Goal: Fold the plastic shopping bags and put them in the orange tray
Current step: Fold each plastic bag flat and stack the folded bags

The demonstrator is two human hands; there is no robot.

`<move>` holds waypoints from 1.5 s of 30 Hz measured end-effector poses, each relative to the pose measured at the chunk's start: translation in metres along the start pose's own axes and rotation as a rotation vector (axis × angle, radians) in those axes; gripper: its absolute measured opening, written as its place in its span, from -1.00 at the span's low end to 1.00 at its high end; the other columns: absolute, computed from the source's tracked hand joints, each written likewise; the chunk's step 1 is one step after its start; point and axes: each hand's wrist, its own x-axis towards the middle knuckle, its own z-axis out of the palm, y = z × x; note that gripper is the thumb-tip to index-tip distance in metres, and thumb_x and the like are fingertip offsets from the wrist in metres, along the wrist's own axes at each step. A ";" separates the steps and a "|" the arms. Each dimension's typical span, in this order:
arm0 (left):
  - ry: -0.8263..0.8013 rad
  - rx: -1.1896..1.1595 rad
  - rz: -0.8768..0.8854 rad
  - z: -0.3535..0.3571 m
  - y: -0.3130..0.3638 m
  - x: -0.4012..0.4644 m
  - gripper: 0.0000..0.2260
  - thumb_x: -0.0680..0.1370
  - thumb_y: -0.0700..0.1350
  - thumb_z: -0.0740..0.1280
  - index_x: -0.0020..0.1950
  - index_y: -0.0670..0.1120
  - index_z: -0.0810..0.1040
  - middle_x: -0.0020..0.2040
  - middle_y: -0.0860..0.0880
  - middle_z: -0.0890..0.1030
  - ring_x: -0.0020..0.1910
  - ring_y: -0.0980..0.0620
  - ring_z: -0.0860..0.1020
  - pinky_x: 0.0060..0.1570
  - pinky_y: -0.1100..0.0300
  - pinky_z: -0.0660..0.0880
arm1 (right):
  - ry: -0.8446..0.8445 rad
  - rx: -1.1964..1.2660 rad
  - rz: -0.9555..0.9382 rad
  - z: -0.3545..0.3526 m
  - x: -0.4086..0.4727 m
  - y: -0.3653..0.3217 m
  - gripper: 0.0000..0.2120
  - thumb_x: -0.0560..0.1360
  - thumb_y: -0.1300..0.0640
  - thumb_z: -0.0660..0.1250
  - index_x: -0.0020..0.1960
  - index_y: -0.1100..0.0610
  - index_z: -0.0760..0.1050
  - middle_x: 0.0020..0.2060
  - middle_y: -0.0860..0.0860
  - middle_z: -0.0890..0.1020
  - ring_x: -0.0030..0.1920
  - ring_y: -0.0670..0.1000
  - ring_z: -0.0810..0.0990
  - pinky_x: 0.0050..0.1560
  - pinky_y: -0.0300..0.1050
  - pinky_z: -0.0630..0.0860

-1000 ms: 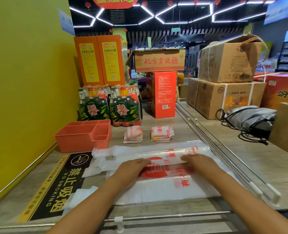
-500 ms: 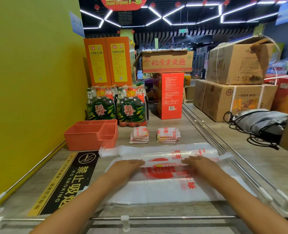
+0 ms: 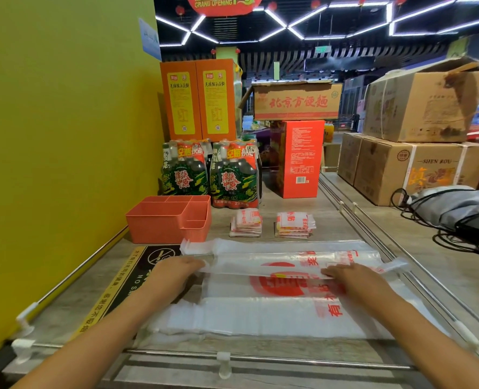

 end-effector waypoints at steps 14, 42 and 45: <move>-0.012 -0.145 -0.030 0.005 -0.006 -0.005 -0.64 0.62 -0.07 0.25 0.41 0.16 0.52 0.42 0.12 0.51 0.36 0.04 0.50 0.28 0.17 0.44 | -0.029 0.006 -0.034 0.000 -0.003 -0.007 -0.57 0.68 -0.08 0.16 0.54 -0.21 0.26 0.53 -0.11 0.33 0.50 -0.03 0.35 0.49 -0.07 0.27; -0.035 -0.671 -0.122 0.001 0.052 0.032 -0.49 0.61 -0.32 0.28 0.48 0.09 0.38 0.46 0.08 0.42 0.37 0.18 0.40 0.36 0.35 0.33 | -0.267 0.374 -0.394 0.014 0.005 -0.070 -0.37 0.55 -0.49 -0.04 0.57 -0.36 0.02 0.57 -0.37 0.01 0.60 -0.17 -0.05 0.60 0.09 -0.01; -0.030 -0.710 -0.141 0.007 0.054 0.032 -0.51 0.64 -0.14 0.32 0.53 0.12 0.29 0.39 0.11 0.49 0.28 0.19 0.50 0.34 0.18 0.46 | -0.276 0.369 -0.387 0.011 0.003 -0.072 -0.39 0.57 -0.44 -0.01 0.58 -0.33 0.02 0.58 -0.35 0.00 0.60 -0.16 -0.06 0.61 0.07 -0.03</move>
